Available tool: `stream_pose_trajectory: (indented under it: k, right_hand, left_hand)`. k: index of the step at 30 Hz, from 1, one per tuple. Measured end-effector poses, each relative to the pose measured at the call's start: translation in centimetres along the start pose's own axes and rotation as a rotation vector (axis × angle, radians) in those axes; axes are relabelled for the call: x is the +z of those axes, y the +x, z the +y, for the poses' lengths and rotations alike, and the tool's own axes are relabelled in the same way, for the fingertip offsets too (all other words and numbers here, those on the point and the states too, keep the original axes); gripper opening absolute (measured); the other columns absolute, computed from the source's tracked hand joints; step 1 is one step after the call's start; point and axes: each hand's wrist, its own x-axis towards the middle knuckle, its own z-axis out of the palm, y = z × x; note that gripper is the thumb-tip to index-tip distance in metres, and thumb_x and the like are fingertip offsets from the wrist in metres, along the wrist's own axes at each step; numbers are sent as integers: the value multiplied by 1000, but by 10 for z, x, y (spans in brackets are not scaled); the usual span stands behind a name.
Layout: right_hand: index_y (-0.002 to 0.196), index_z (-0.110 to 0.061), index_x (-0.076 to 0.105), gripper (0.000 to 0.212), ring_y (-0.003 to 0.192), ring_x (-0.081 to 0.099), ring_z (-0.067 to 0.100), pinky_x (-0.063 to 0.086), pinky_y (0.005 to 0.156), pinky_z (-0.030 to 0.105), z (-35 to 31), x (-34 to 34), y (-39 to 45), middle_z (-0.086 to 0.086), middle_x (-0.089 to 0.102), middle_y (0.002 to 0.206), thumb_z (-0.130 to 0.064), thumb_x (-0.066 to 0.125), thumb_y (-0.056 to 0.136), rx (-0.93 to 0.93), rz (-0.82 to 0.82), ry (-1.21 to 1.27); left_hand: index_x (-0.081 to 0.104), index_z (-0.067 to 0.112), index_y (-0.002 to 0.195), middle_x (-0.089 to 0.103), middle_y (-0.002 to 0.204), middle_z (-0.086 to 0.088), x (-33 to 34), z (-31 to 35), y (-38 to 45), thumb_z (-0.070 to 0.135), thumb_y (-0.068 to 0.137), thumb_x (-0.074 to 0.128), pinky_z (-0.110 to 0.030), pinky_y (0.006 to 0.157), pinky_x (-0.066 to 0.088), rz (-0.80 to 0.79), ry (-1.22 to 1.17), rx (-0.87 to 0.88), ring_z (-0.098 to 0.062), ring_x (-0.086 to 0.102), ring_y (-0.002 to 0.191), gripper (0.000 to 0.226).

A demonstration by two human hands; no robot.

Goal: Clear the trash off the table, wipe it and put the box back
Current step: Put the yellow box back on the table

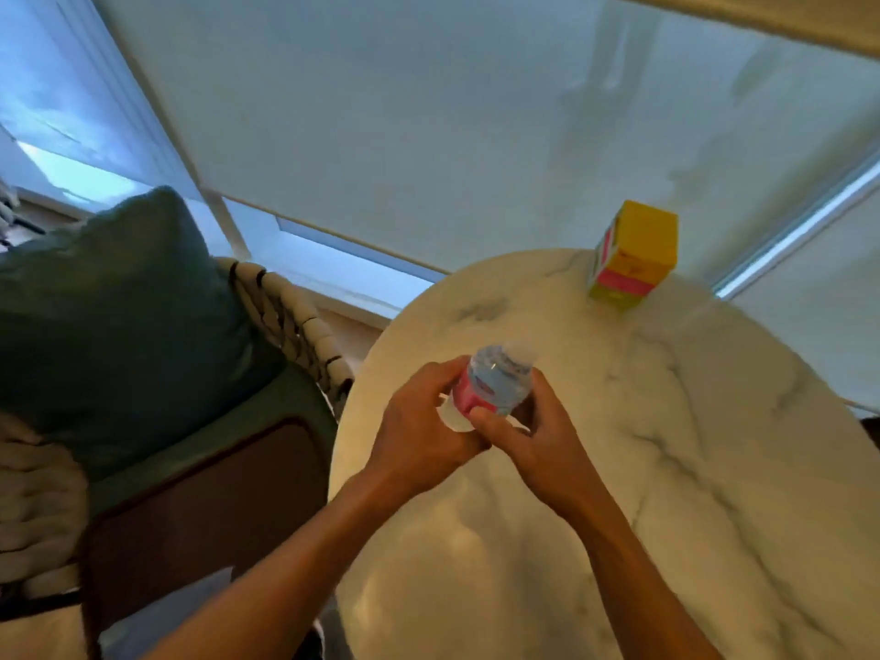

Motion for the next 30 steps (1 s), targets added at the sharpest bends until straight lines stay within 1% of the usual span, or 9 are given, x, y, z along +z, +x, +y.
stream_pose_trajectory:
  k: [3,5,10,14,18,20,24,27,30]
  right_hand:
    - [111,-48,47,48,98,58,-11,47,74,4,6,-50,7,-29,56,110,-40,74,73,2,191,-18]
    - [101,-47,47,42,88,57,-19,43,66,-1,14,-86,14,-34,52,101,-32,76,75,-12,281,-35]
    - [119,-30,56,52,91,64,-1,51,70,12,40,-172,39,-18,64,104,-32,79,74,-12,434,-41]
    - [111,-30,58,43,86,64,-4,49,70,11,61,-235,68,-18,66,97,-34,80,74,4,533,-76]
    - [103,-34,60,38,91,64,9,49,79,25,83,-288,110,-11,66,98,-34,82,71,4,612,-127]
    - [93,-37,57,35,91,63,13,50,80,28,89,-306,133,-11,65,96,-32,83,70,3,639,-146]
    - [96,-32,57,38,90,62,16,50,81,31,95,-331,177,-4,64,99,-33,84,69,-9,650,-171]
    - [98,-27,58,40,89,59,14,50,80,30,97,-336,207,-4,61,99,-33,84,69,-42,656,-206]
    - [105,-20,61,50,94,60,17,51,81,32,102,-336,233,0,62,103,-40,84,65,-42,659,-241]
  left_hand:
    - [54,33,128,63,117,11,58,17,30,40,65,83,-24,86,52,-63,26,55,-6,59,101,70]
    - [54,31,128,62,118,10,96,28,50,39,65,84,-26,86,51,-105,28,81,-6,58,101,70]
    - [47,31,133,59,123,10,168,50,106,40,71,80,-32,91,49,-330,65,183,-4,53,106,71]
    - [31,28,146,44,145,2,198,52,164,61,81,60,-38,108,37,-540,337,289,-15,40,131,79]
    - [49,17,137,53,129,-14,214,47,230,59,89,33,-45,105,36,-299,554,473,-33,42,124,66]
    - [50,18,135,50,132,-15,221,45,258,58,89,27,-46,104,35,-217,652,463,-34,38,127,66]
    - [40,19,141,37,143,-15,223,37,288,49,92,35,-46,106,30,-294,868,415,-33,28,135,57]
    - [37,18,142,36,143,-16,221,32,292,36,86,32,-46,104,30,-348,926,434,-35,32,133,59]
    - [36,20,143,37,143,-14,222,28,292,37,85,31,-45,105,27,-320,965,455,-33,34,132,60]
